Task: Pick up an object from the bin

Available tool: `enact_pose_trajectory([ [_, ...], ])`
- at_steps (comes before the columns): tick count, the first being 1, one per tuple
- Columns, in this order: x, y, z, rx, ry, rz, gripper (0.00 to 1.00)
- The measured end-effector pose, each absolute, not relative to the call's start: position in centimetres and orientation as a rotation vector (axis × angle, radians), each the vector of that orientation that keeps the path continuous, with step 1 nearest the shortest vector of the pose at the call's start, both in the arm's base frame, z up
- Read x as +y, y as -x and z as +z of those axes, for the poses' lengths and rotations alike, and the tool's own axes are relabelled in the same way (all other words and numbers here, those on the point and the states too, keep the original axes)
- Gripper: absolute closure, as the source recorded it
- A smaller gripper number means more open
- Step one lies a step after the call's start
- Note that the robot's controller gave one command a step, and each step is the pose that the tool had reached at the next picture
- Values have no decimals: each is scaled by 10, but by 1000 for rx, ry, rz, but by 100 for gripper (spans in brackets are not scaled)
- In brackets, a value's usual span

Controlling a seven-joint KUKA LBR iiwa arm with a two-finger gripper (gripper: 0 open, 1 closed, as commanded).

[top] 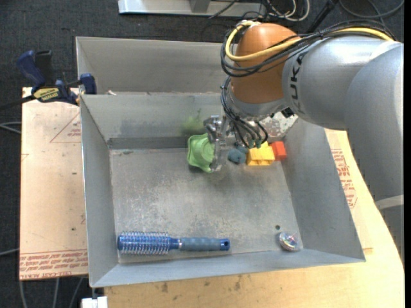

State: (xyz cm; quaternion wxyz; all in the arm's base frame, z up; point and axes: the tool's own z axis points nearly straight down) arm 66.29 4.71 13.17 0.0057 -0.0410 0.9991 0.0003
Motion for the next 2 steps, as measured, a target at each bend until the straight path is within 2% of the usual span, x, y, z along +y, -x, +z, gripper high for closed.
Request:
enact_pose_trajectory([
  [1, 48, -665, 188, 3128, 129, 1, 100],
  [2, 48, -666, 200, 3133, 130, 1, 100],
])
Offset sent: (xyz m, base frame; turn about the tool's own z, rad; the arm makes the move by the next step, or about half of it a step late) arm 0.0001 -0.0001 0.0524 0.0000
